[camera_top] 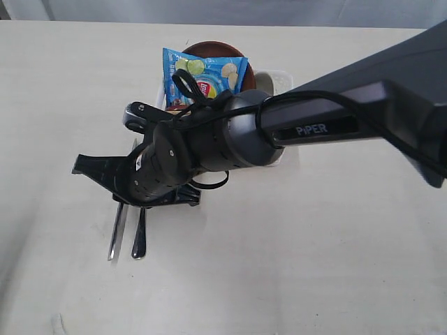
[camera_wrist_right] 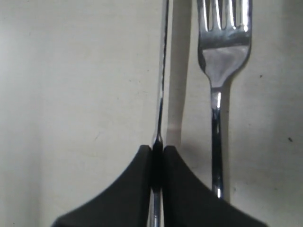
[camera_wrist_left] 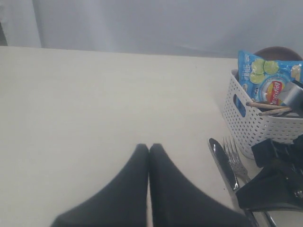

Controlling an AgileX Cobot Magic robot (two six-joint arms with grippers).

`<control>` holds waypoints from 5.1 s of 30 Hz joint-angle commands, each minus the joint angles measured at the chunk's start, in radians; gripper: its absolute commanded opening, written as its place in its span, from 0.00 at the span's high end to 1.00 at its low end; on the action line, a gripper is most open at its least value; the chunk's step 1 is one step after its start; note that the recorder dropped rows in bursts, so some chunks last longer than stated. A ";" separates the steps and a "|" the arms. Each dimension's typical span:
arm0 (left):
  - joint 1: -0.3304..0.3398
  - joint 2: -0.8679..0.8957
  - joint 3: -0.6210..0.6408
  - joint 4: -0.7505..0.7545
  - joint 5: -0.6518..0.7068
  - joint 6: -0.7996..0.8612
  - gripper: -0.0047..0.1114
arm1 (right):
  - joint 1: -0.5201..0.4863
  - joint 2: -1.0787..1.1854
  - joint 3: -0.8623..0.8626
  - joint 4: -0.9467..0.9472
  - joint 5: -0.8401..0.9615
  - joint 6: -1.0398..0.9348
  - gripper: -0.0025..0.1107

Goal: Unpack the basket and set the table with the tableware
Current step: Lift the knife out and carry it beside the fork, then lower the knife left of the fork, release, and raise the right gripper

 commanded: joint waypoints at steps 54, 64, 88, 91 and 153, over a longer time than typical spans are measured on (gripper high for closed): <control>-0.005 -0.004 0.004 0.001 -0.002 0.003 0.96 | 0.105 -0.074 0.000 -0.034 0.142 -0.265 0.98; -0.005 -0.004 0.004 0.001 -0.002 0.003 0.96 | 0.165 -0.045 0.000 -0.024 0.119 -0.277 0.98; -0.005 -0.004 0.004 0.001 -0.002 0.003 0.96 | 0.159 0.023 -0.095 -0.014 0.154 -0.262 0.98; -0.005 -0.004 0.004 0.001 -0.002 0.003 0.96 | 0.151 0.026 -0.095 -0.026 0.166 -0.245 0.98; -0.005 -0.004 0.004 0.001 -0.002 0.003 0.96 | 0.151 0.022 -0.095 -0.335 0.264 0.001 0.98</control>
